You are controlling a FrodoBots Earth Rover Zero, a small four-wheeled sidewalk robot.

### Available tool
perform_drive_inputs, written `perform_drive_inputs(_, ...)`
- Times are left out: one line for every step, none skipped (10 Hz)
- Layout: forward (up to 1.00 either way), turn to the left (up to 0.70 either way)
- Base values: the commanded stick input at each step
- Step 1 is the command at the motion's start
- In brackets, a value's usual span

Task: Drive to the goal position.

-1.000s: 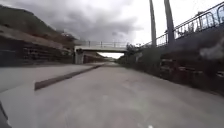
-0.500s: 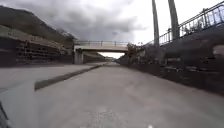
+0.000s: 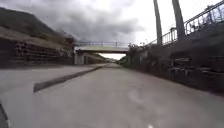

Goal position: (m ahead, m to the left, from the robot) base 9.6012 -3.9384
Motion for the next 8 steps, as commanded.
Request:
perform_drive_inputs(0.7, 0.0)
perform_drive_inputs(0.7, 0.0)
perform_drive_inputs(0.7, 0.0)
perform_drive_inputs(0.7, 0.0)
perform_drive_inputs(0.7, 0.0)
perform_drive_inputs(0.7, 0.0)
perform_drive_inputs(0.7, 0.0)
perform_drive_inputs(0.7, 0.0)
